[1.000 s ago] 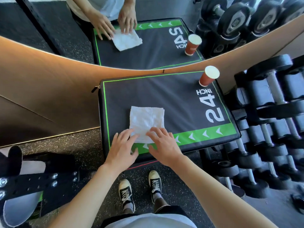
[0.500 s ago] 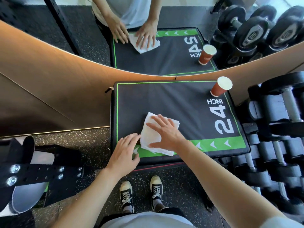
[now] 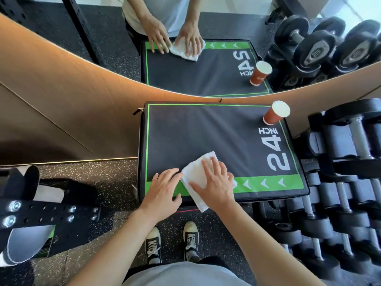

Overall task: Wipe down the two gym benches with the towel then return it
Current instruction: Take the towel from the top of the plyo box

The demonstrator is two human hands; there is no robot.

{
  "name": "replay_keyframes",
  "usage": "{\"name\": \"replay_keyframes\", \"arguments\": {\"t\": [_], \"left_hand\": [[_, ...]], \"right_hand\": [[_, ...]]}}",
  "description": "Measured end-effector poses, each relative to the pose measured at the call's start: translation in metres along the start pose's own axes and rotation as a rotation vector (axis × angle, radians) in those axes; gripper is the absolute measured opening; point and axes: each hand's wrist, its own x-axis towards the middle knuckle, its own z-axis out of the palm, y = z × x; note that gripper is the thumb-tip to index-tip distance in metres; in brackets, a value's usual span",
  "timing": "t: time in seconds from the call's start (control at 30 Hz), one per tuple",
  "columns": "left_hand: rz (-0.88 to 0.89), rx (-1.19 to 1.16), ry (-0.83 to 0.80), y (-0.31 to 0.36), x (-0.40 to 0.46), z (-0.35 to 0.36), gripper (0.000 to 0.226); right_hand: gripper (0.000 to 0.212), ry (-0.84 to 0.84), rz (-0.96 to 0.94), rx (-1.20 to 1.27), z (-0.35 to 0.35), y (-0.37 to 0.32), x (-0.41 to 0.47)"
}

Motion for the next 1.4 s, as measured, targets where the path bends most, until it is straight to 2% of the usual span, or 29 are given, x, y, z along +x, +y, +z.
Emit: {"name": "replay_keyframes", "arguments": {"t": [0.17, 0.23, 0.33, 0.47, 0.53, 0.8, 0.9, 1.07, 1.2, 1.4], "left_hand": [[0.0, 0.0, -0.004, 0.003, -0.001, 0.003, 0.061], [-0.012, -0.024, 0.006, 0.002, -0.004, 0.004, 0.062], [-0.049, -0.059, 0.018, 0.004, -0.011, 0.004, 0.066], [-0.083, -0.061, 0.023, 0.01, -0.017, 0.006, 0.067], [-0.094, -0.059, 0.028, 0.014, -0.019, 0.006, 0.067], [-0.147, -0.078, 0.082, 0.025, -0.033, 0.011, 0.064], [-0.192, -0.093, 0.116, 0.029, -0.041, 0.012, 0.063], [-0.295, -0.122, 0.19, 0.033, -0.061, 0.009, 0.065], [-0.368, -0.13, 0.256, 0.03, -0.084, 0.0, 0.066], [-0.451, -0.091, 0.402, 0.018, -0.138, -0.029, 0.063]], "right_hand": [[0.094, -0.124, -0.288, 0.024, -0.012, 0.023, 0.009], [0.097, -0.16, -0.32, -0.007, -0.009, 0.025, 0.009], [0.095, -0.096, -0.333, -0.014, -0.003, 0.027, 0.006], [0.08, 0.097, -0.338, 0.024, 0.005, 0.026, -0.003], [0.07, 0.141, -0.324, 0.043, 0.01, 0.025, -0.009], [0.04, 0.177, -0.408, 0.074, 0.01, 0.023, -0.011], [0.033, 0.12, -0.415, 0.11, 0.004, 0.021, -0.006], [0.033, 0.019, -0.364, 0.134, -0.01, 0.007, 0.002], [0.032, 0.082, -0.445, 0.17, -0.023, -0.017, -0.007], [0.043, 0.119, -0.605, 0.139, -0.041, -0.081, -0.02]]}}
